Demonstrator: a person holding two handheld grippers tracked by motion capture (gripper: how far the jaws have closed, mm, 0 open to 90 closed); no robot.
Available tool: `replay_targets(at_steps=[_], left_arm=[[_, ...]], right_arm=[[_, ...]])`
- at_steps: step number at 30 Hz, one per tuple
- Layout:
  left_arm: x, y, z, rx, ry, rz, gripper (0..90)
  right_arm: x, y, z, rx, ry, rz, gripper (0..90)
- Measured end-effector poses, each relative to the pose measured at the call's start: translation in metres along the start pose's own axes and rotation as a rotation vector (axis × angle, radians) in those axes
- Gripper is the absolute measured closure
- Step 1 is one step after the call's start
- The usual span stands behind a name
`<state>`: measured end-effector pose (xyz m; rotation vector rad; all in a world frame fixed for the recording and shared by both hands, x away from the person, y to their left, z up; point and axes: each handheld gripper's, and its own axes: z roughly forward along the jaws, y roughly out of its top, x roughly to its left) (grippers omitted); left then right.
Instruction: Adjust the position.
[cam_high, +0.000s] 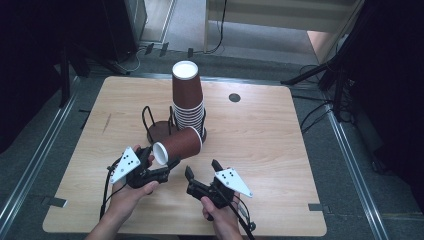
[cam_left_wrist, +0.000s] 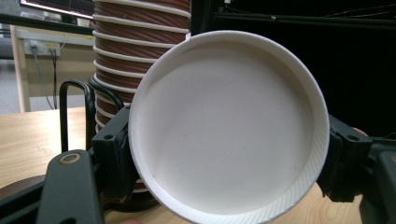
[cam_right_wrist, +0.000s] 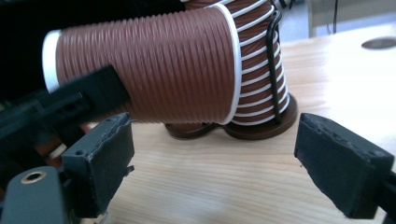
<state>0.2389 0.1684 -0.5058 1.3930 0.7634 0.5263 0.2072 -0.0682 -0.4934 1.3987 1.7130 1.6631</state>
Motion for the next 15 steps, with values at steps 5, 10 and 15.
replay_targets(at_steps=[5,10,15], left_arm=[[-0.0001,-0.0020,-0.0002,-0.003,0.001,-0.005,23.3],[-0.0013,-0.0020,-0.0002,-0.012,-0.001,0.000,23.3],[-0.0031,-0.0025,-0.0004,-0.008,-0.008,0.012,23.6]], right_arm=[[0.0023,0.0015,0.0027,-0.003,0.027,0.149,0.0],[-0.0013,-0.0021,0.0081,0.004,0.006,0.308,0.0],[-0.0058,-0.0008,0.0101,0.002,-0.008,0.446,0.0]])
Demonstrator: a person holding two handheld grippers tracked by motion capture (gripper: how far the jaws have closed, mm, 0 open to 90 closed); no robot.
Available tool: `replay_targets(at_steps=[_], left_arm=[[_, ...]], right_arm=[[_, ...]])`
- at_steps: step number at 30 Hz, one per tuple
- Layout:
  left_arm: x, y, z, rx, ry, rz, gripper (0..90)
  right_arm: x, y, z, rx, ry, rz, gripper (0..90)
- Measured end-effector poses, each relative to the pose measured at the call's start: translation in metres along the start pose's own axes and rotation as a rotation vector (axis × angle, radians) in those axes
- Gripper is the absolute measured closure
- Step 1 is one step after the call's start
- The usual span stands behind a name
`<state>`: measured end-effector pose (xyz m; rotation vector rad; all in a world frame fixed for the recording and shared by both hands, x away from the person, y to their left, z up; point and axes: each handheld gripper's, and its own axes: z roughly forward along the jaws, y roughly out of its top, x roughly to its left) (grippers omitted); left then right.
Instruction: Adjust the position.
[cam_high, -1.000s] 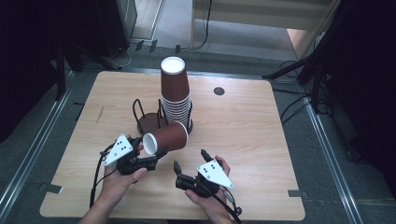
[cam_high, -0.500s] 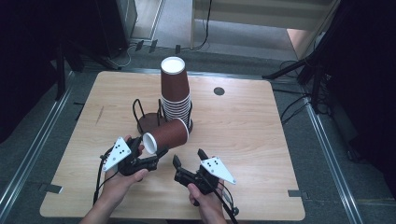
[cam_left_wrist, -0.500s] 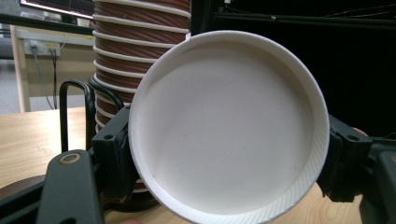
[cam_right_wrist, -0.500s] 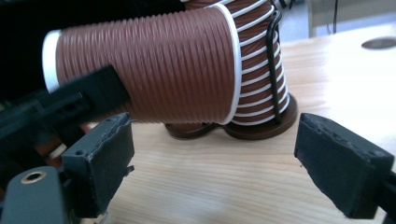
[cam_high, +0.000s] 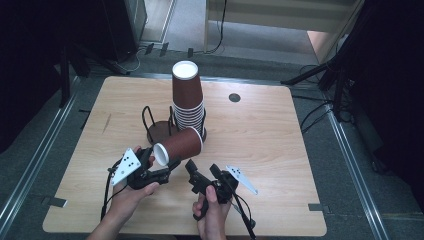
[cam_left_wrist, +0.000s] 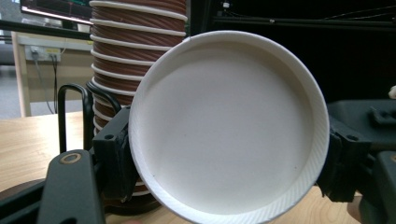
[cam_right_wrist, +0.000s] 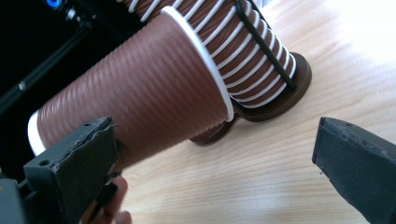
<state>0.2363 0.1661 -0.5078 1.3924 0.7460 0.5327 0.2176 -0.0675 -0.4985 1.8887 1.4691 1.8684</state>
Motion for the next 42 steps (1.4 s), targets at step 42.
replay_targets(at_steps=[42], left_arm=[[-0.021,-0.008,0.007,0.004,-0.097,0.073,24.0]], right_arm=[[-0.008,0.020,0.035,0.125,0.108,0.889,0.0]])
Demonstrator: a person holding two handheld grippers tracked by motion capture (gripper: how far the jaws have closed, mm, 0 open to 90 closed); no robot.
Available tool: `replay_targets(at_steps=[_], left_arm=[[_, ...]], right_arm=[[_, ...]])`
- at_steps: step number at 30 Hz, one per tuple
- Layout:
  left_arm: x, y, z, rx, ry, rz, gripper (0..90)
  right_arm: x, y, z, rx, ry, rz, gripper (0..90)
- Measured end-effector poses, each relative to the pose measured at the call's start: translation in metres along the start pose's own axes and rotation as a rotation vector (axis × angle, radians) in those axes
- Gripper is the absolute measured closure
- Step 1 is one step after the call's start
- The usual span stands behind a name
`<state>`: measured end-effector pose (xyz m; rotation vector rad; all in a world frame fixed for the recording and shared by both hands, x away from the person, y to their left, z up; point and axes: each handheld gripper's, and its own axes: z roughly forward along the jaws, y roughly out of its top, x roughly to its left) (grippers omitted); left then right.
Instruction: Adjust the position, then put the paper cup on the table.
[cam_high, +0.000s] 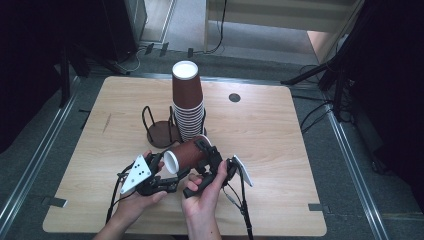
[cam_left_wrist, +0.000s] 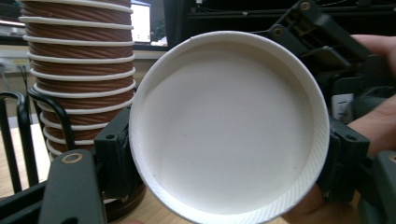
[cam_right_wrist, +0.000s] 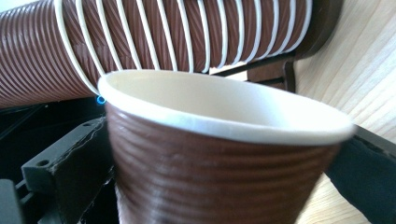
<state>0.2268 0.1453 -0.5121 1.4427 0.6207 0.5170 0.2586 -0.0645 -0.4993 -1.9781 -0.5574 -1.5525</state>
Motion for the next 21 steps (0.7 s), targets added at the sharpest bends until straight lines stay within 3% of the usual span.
replay_targets(at_steps=[12,21], left_arm=[[0.005,0.001,-0.004,0.001,-0.003,-0.019,22.4],[0.005,0.005,-0.011,-0.017,0.000,-0.050,19.7]], right_arm=[[-0.003,0.003,0.006,0.061,0.013,0.038,8.0],[-0.002,0.000,0.008,0.067,0.059,0.008,10.3]])
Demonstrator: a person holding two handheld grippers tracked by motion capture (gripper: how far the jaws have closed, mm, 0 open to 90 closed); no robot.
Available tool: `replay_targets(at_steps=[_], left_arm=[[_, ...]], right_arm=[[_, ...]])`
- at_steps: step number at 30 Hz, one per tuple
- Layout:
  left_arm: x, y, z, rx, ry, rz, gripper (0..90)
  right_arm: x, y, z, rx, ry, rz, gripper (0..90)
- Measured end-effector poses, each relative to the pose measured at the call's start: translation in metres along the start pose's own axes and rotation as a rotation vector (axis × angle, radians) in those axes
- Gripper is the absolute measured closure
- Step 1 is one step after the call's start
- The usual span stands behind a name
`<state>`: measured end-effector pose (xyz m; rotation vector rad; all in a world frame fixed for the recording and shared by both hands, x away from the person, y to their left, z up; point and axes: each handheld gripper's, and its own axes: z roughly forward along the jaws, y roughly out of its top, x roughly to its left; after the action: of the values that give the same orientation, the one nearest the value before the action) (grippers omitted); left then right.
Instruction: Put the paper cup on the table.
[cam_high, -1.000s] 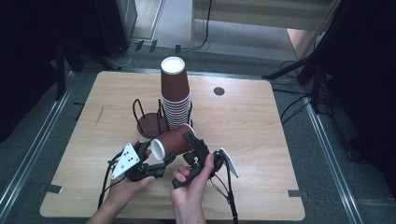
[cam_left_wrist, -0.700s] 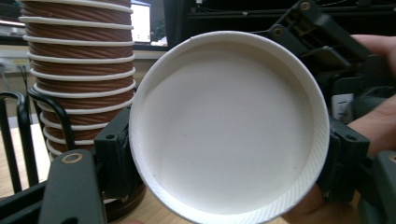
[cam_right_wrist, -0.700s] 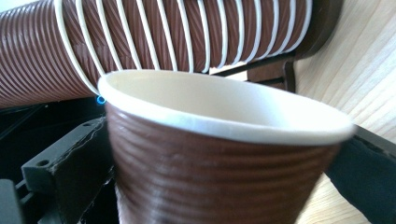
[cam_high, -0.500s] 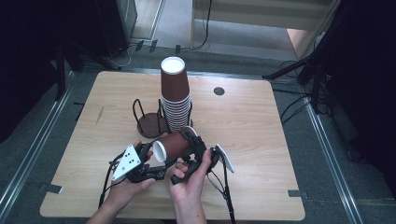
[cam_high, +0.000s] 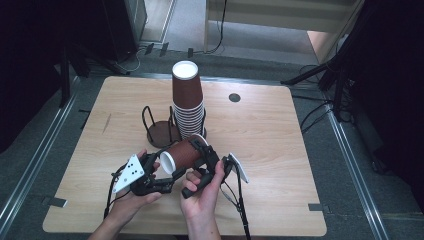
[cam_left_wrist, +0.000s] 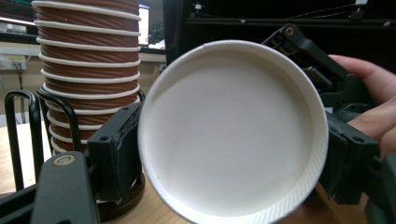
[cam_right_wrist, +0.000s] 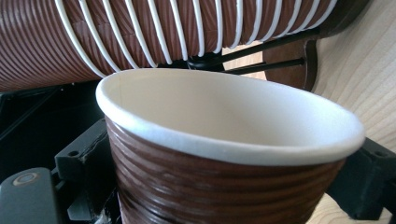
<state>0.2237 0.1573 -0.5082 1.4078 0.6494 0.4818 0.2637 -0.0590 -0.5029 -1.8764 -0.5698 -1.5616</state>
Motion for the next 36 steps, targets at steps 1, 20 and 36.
replay_targets(at_steps=[1,20,36], left_arm=[[0.000,0.000,0.000,-0.001,-0.006,-0.010,15.8],[0.007,-0.008,-0.024,0.125,0.055,-0.073,0.0],[0.046,-0.017,-0.063,0.138,0.197,-0.102,0.0]], right_arm=[[0.000,0.000,-0.001,-0.001,0.006,-0.004,10.4],[0.016,0.014,-0.016,-0.105,0.095,-0.201,11.3],[0.036,0.016,-0.030,-0.148,0.152,-0.525,11.3]])
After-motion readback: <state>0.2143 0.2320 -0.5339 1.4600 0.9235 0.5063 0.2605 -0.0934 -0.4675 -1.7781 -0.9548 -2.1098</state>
